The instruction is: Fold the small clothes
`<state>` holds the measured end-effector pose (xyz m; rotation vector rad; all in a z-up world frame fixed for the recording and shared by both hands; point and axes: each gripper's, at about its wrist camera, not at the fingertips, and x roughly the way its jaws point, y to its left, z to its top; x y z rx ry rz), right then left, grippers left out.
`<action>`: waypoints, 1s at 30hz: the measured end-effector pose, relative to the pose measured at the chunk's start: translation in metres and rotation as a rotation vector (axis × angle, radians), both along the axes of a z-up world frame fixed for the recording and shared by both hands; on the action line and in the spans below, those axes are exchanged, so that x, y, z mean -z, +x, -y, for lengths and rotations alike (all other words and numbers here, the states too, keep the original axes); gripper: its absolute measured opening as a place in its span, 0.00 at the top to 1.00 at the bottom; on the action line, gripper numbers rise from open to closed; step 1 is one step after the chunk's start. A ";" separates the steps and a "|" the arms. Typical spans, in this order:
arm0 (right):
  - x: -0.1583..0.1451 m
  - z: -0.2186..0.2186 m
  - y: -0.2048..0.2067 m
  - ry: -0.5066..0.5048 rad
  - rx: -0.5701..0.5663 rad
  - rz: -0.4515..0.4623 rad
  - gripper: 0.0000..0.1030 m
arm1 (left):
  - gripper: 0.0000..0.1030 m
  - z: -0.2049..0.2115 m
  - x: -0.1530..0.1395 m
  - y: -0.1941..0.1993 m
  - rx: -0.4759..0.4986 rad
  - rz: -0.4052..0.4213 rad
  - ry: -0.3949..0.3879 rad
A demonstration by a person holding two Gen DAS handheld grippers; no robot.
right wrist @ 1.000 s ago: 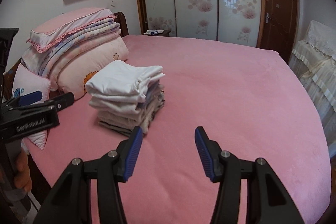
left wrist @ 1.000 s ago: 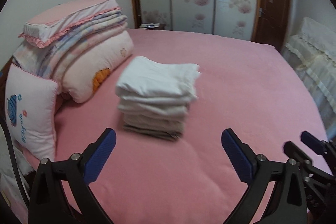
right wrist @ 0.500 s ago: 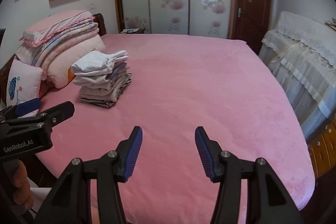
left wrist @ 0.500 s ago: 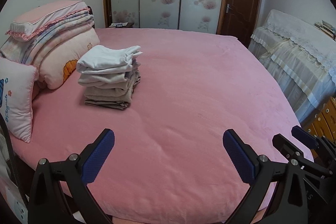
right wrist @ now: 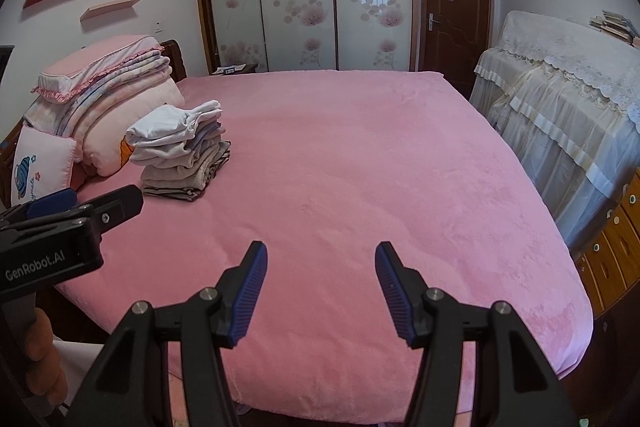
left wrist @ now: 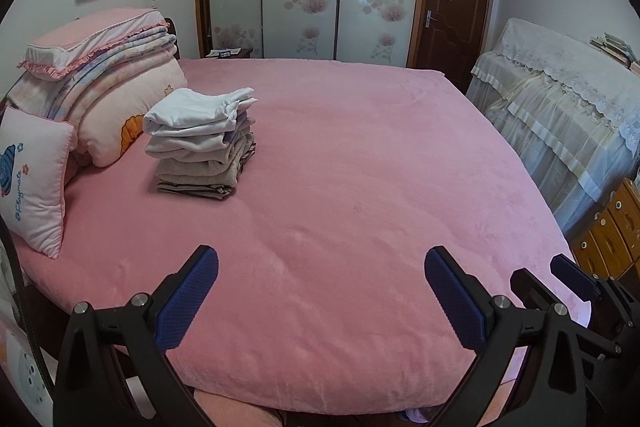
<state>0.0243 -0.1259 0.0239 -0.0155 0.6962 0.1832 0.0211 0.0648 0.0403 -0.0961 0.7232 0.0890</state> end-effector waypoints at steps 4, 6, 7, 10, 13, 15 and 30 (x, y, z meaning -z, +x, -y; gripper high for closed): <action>0.002 0.006 -0.005 0.017 0.017 -0.006 0.45 | 0.00 0.002 0.002 -0.007 -0.007 -0.010 -0.006; 0.003 0.006 -0.006 0.017 0.024 -0.015 0.45 | 0.00 0.005 0.004 -0.010 -0.012 -0.015 0.004; 0.004 0.006 -0.007 0.017 0.025 -0.019 0.45 | 0.00 0.006 0.005 -0.012 -0.011 -0.020 0.007; 0.008 0.006 -0.009 0.024 0.023 -0.035 0.45 | 0.00 0.006 0.009 -0.012 -0.002 -0.039 0.002; 0.012 0.005 -0.011 0.014 0.022 -0.049 0.44 | 0.00 0.006 0.012 -0.012 -0.003 -0.050 0.015; 0.013 0.006 -0.011 0.015 0.024 -0.056 0.44 | 0.00 0.006 0.013 -0.014 -0.001 -0.048 0.023; 0.017 0.009 -0.019 0.006 0.038 -0.053 0.44 | 0.00 0.008 0.022 -0.015 0.013 -0.070 0.039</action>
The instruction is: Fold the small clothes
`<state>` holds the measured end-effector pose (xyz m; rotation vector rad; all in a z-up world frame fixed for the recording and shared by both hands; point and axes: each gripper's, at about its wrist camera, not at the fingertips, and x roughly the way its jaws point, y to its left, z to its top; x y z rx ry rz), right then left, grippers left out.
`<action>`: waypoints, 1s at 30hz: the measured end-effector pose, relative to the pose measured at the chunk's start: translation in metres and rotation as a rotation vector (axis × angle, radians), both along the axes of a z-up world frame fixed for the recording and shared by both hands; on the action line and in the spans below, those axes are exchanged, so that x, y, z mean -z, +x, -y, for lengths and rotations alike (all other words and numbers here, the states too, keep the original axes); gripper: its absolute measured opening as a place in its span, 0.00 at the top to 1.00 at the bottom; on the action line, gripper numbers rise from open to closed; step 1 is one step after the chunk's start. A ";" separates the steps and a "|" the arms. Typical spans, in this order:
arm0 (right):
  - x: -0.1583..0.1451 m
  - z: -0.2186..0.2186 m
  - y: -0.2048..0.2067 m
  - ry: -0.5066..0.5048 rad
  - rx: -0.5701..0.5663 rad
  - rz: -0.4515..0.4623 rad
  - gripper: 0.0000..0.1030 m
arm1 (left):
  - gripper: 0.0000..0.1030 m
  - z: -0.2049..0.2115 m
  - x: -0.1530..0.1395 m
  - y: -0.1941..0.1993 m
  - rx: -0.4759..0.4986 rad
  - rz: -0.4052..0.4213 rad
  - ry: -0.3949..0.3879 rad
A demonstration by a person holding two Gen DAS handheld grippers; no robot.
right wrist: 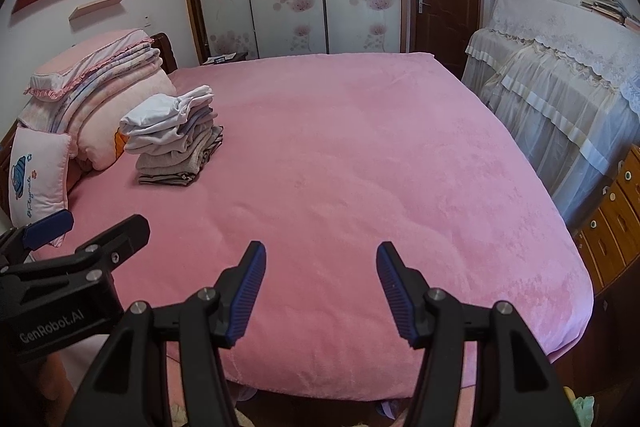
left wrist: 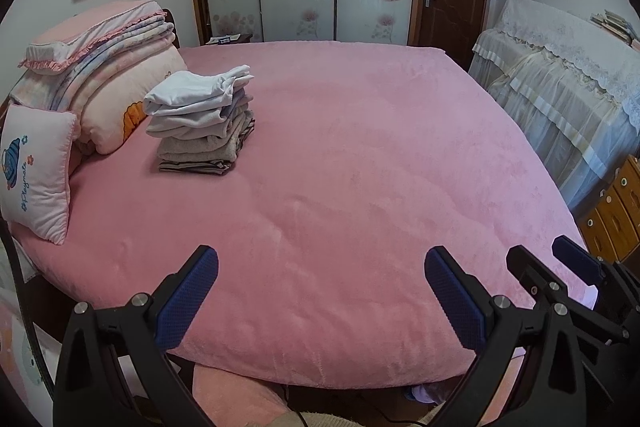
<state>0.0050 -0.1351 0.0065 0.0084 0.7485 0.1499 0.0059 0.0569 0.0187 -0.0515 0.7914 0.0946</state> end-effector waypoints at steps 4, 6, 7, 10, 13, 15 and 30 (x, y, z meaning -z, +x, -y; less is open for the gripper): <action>0.000 0.002 -0.001 0.004 0.003 0.000 0.44 | 0.00 0.002 0.001 -0.001 0.002 -0.002 0.004; 0.000 0.002 -0.001 0.004 0.004 0.000 0.44 | 0.00 0.002 0.002 -0.002 0.005 -0.002 0.004; 0.000 0.002 -0.001 0.004 0.004 0.001 0.44 | 0.00 0.002 0.003 -0.002 0.007 -0.002 0.004; 0.000 0.003 0.000 0.006 0.004 0.001 0.44 | 0.00 0.002 0.003 -0.003 0.010 -0.005 0.009; 0.000 0.004 0.000 0.008 0.004 -0.001 0.44 | 0.00 0.002 0.004 -0.003 0.014 -0.008 0.009; 0.000 0.004 0.000 0.006 0.005 0.000 0.44 | 0.00 0.003 0.004 -0.002 0.015 -0.008 0.009; 0.001 0.008 0.000 0.006 0.007 -0.001 0.44 | 0.00 0.001 0.005 -0.002 0.032 -0.017 0.006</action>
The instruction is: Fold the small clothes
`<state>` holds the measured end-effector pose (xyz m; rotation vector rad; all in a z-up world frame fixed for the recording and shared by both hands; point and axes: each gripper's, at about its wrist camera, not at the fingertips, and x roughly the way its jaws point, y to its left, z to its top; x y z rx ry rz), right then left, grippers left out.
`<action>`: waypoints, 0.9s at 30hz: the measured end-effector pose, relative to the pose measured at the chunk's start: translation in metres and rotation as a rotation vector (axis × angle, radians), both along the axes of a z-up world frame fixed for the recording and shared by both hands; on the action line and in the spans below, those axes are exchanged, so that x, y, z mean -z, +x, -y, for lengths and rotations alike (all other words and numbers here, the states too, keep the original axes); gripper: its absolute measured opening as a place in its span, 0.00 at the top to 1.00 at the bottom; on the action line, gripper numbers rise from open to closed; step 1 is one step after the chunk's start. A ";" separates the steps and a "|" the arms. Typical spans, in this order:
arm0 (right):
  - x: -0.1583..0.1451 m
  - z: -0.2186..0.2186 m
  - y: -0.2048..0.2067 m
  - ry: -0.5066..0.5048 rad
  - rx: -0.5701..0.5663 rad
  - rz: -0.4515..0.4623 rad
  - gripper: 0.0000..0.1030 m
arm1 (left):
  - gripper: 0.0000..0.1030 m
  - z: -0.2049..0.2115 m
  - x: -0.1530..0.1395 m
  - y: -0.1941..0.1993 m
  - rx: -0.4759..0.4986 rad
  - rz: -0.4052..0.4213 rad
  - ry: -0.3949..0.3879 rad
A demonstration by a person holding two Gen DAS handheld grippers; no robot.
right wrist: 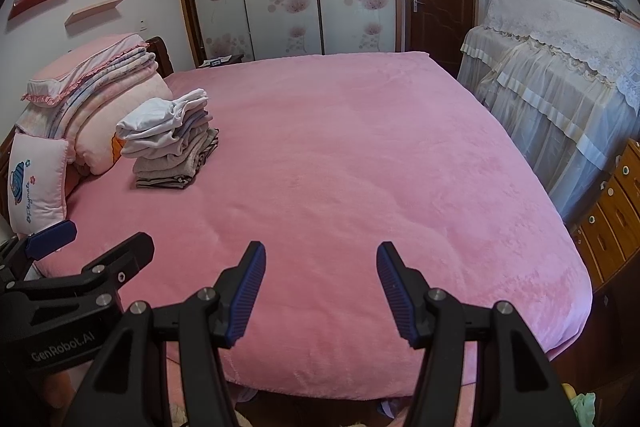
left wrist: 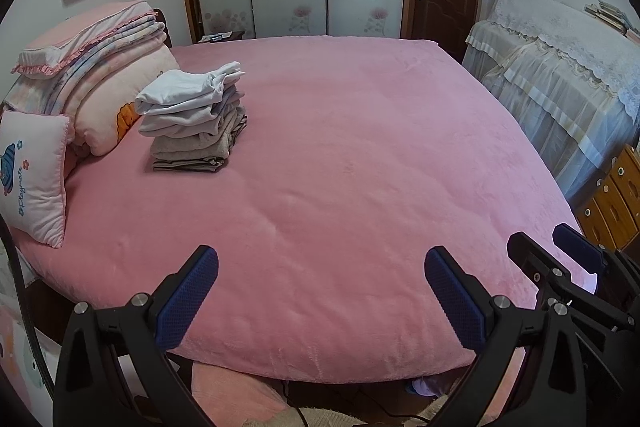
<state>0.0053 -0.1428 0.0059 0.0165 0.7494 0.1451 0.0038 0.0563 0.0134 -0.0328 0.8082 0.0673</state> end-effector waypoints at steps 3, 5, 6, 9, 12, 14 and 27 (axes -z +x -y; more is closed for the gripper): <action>0.000 0.000 0.000 0.000 0.000 0.000 0.44 | 0.00 0.000 0.001 0.000 0.000 -0.001 0.000; 0.000 0.000 0.000 0.000 0.000 0.000 0.44 | 0.00 0.000 0.001 0.000 0.001 -0.001 0.001; 0.000 0.000 0.000 -0.001 0.001 0.001 0.44 | 0.00 0.000 0.001 0.000 0.001 0.000 0.001; 0.000 0.000 0.000 0.000 0.001 0.000 0.44 | 0.00 0.000 0.001 0.000 0.001 -0.001 0.001; 0.000 0.000 0.000 0.000 0.000 -0.001 0.44 | 0.00 0.000 0.001 0.000 0.001 -0.002 -0.002; 0.000 0.001 0.000 -0.001 0.001 0.000 0.44 | 0.00 -0.001 0.001 0.001 0.003 -0.004 -0.002; 0.001 0.001 0.000 -0.004 -0.001 -0.001 0.44 | 0.00 -0.006 0.006 0.000 0.001 -0.014 -0.016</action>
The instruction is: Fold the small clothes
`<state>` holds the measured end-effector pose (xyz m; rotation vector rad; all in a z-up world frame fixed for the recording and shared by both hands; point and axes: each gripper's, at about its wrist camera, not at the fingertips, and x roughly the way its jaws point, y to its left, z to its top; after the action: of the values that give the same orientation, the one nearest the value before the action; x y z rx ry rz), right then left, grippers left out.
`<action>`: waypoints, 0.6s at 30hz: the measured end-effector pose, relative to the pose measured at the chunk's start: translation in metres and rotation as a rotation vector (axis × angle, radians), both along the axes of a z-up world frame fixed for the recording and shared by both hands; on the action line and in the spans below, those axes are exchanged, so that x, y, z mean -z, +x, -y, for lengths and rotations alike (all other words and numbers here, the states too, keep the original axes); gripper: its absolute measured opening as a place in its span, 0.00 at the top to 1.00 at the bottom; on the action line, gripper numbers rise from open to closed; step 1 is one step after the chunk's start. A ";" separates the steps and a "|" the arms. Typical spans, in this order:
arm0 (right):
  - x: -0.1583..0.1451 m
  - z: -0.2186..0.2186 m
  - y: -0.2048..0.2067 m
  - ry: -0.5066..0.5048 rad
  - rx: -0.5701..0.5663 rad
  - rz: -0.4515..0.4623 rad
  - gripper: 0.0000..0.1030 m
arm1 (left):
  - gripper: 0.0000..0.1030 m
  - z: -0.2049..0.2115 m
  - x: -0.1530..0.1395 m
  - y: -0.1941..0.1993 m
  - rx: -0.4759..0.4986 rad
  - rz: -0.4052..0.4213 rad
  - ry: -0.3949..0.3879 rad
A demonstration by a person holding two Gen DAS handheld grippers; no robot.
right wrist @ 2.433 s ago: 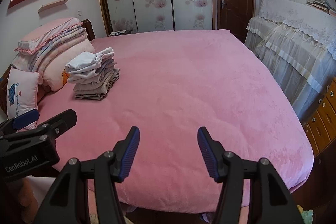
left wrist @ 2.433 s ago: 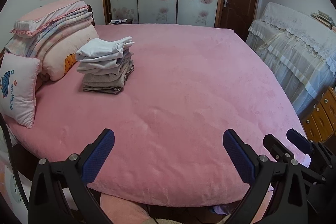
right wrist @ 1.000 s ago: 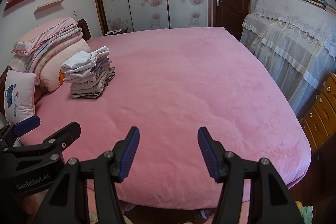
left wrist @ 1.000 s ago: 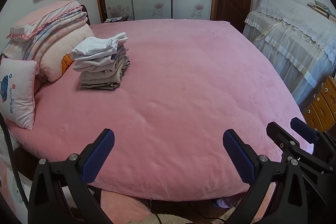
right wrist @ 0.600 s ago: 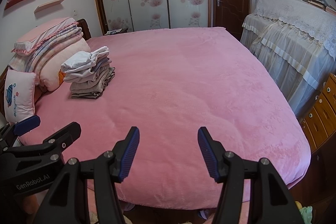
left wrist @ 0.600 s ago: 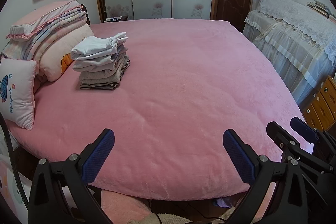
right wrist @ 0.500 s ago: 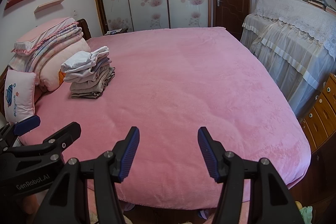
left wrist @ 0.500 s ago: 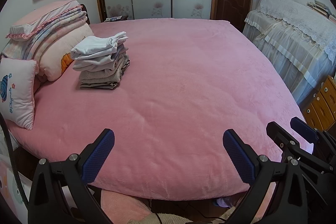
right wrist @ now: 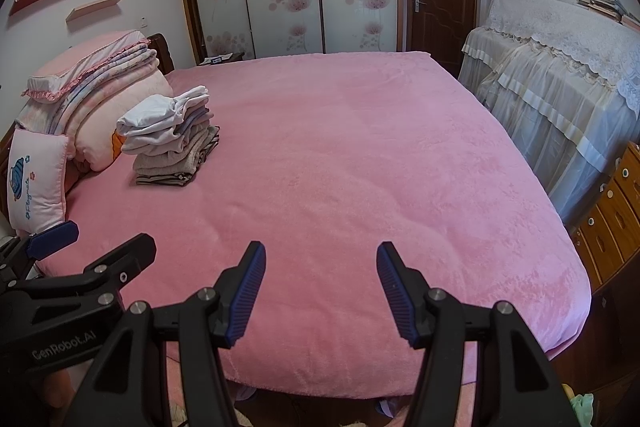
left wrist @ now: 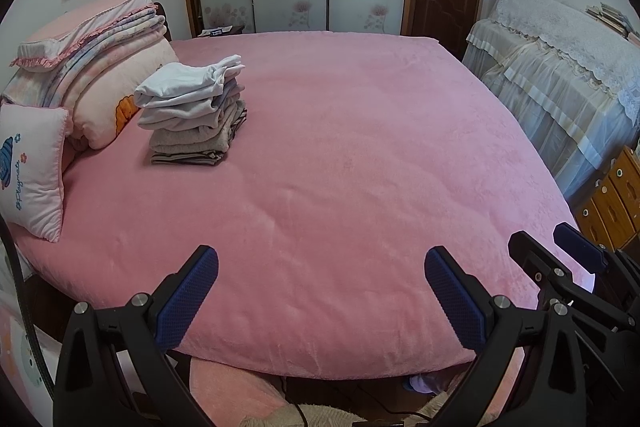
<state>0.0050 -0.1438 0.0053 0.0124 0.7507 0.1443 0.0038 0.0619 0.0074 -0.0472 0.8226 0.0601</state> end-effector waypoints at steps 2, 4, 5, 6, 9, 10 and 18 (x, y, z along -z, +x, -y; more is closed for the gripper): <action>0.000 0.000 0.000 -0.001 0.000 -0.002 0.44 | 0.00 0.000 0.001 0.000 -0.001 -0.004 -0.001; 0.001 0.001 -0.001 -0.001 0.000 -0.003 0.44 | 0.00 0.001 0.001 -0.001 -0.002 -0.007 -0.004; 0.001 0.002 -0.002 -0.002 0.000 -0.002 0.44 | 0.00 0.001 0.001 -0.001 -0.002 -0.006 -0.005; 0.001 0.001 -0.001 -0.003 0.000 -0.001 0.44 | 0.00 0.001 0.001 -0.001 -0.002 -0.007 -0.004; 0.000 0.001 -0.001 -0.003 -0.001 -0.002 0.44 | 0.00 0.001 0.001 -0.001 -0.002 -0.006 -0.004; 0.000 0.001 -0.001 -0.003 -0.001 -0.002 0.44 | 0.00 0.001 0.001 -0.001 -0.002 -0.007 -0.004; 0.000 0.000 -0.001 -0.005 -0.002 -0.003 0.44 | 0.00 0.002 0.001 -0.001 -0.004 -0.008 -0.003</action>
<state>0.0044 -0.1439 0.0055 0.0076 0.7542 0.1441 0.0023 0.0601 0.0066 -0.0513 0.8306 0.0627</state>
